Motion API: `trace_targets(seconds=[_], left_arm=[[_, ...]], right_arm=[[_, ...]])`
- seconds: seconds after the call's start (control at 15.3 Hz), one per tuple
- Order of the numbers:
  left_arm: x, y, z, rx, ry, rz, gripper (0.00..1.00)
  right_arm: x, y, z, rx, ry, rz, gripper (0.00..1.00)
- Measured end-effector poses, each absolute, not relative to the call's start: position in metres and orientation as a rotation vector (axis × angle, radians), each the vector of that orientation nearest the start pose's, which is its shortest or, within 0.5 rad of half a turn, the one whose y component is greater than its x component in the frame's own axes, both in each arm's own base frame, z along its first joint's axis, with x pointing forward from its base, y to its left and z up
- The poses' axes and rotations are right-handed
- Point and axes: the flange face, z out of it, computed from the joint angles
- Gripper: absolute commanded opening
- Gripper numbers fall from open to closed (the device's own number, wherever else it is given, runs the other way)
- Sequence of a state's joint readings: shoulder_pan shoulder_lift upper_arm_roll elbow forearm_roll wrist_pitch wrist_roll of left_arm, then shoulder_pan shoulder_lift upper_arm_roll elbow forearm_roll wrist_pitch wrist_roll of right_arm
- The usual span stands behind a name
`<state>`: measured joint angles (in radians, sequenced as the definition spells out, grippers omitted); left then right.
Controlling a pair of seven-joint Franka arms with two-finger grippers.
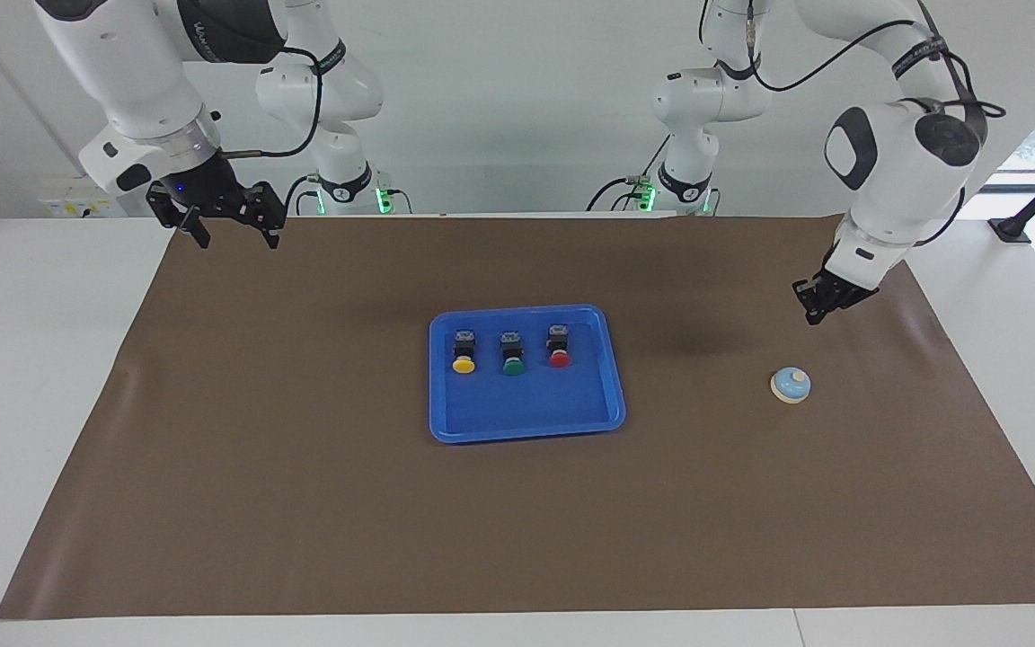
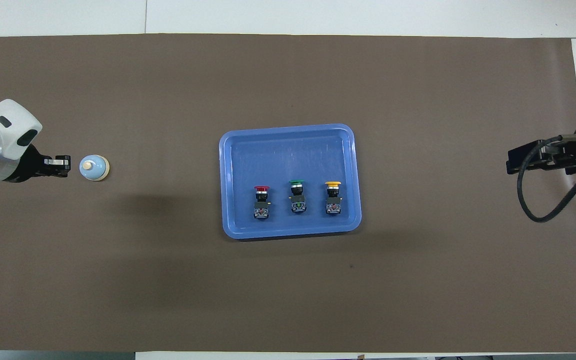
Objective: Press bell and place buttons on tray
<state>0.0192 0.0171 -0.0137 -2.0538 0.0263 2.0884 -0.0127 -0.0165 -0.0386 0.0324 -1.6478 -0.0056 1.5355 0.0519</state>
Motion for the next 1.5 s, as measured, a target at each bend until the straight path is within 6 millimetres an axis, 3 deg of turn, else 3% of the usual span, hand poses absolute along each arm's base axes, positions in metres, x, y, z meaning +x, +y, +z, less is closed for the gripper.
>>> trace_targets(seconds=[0.2,0.46,0.85,1.31,1.37,1.44,1.5], left_arm=[[0.567,0.007,0.386,-3.121,-0.013,-0.055,0.00],[0.580,0.008,0.354,-3.122,-0.014,-0.095,0.00],[0.580,0.021,0.338,-3.122,-0.048,-0.098,0.00],[0.580,0.020,0.344,-3.123,-0.045,-0.083,0.02],[0.583,0.019,0.354,-3.123,-0.043,-0.041,0.21],[0.588,0.018,0.371,-3.123,-0.040,0.005,0.48],[0.593,0.016,0.393,-3.122,-0.037,0.053,0.95]], right_arm=[[0.537,0.008,0.606,-3.148,0.057,0.116,1.00],[0.537,0.008,0.606,-3.148,0.057,0.116,1.00],[0.537,0.008,0.606,-3.148,0.057,0.116,1.00],[0.537,0.008,0.606,-3.148,0.057,0.116,1.00],[0.537,0.008,0.606,-3.148,0.057,0.116,1.00],[0.537,0.008,0.606,-3.148,0.057,0.116,1.00],[0.537,0.008,0.606,-3.148,0.057,0.116,1.00]])
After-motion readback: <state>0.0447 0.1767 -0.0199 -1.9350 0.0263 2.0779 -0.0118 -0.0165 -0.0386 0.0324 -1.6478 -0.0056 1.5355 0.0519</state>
